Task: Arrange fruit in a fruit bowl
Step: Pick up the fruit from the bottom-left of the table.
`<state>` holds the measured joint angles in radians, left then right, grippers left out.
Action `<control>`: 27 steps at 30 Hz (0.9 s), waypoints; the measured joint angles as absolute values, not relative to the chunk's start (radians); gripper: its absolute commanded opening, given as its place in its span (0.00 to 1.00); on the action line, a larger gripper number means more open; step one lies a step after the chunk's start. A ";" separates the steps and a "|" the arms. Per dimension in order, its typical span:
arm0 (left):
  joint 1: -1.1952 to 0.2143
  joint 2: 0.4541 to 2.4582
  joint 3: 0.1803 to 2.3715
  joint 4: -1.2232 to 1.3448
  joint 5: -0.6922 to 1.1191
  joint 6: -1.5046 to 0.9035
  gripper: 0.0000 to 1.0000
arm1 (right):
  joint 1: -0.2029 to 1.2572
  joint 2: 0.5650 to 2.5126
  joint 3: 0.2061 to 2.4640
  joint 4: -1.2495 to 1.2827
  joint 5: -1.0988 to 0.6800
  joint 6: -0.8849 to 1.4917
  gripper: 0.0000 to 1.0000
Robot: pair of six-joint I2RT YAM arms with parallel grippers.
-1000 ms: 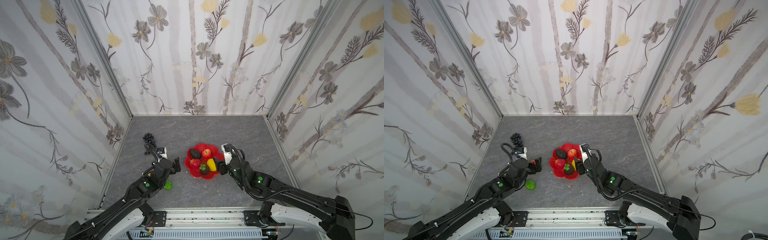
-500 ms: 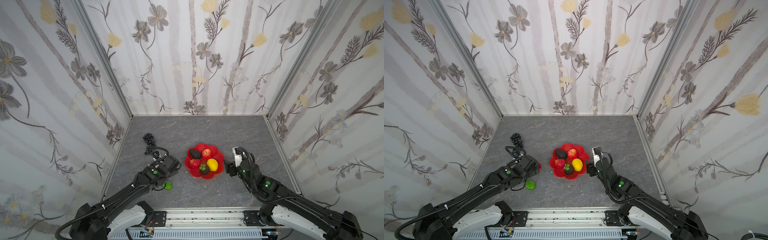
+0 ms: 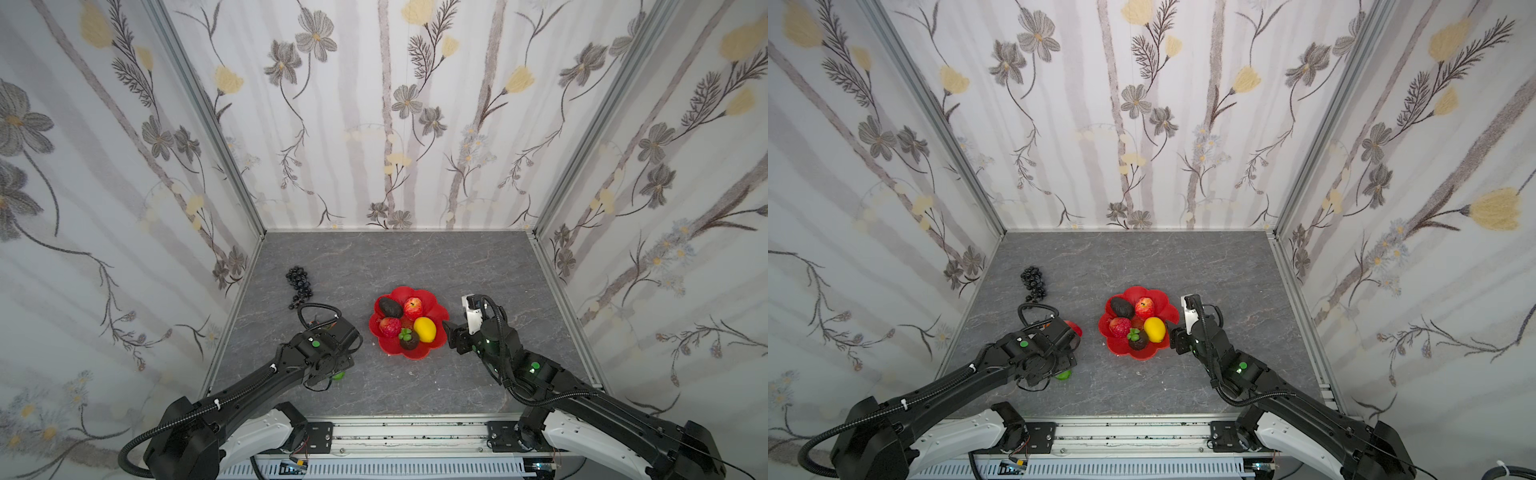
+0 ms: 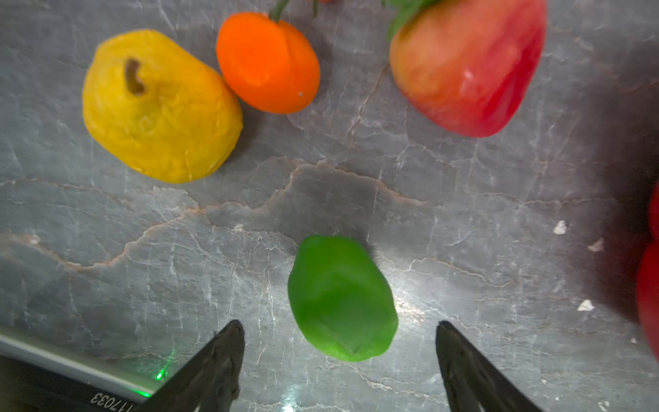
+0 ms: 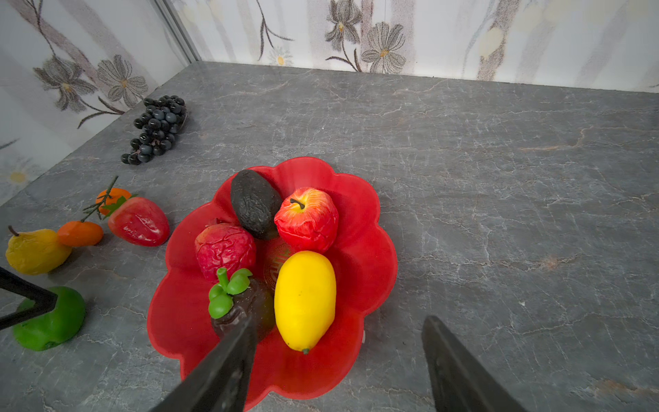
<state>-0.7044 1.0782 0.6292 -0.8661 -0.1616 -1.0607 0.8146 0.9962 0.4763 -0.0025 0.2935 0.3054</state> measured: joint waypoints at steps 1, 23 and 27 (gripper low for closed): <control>-0.704 1.086 0.621 -0.861 -0.154 -1.067 0.84 | 0.814 0.996 0.476 -0.002 0.292 0.306 0.74; -0.706 1.246 0.577 -0.716 -0.132 -1.055 0.55 | 0.812 1.020 0.477 0.001 0.269 0.313 0.76; -0.706 1.246 0.580 -0.718 -0.146 -1.045 0.51 | 0.812 1.023 0.477 0.002 0.269 0.313 0.76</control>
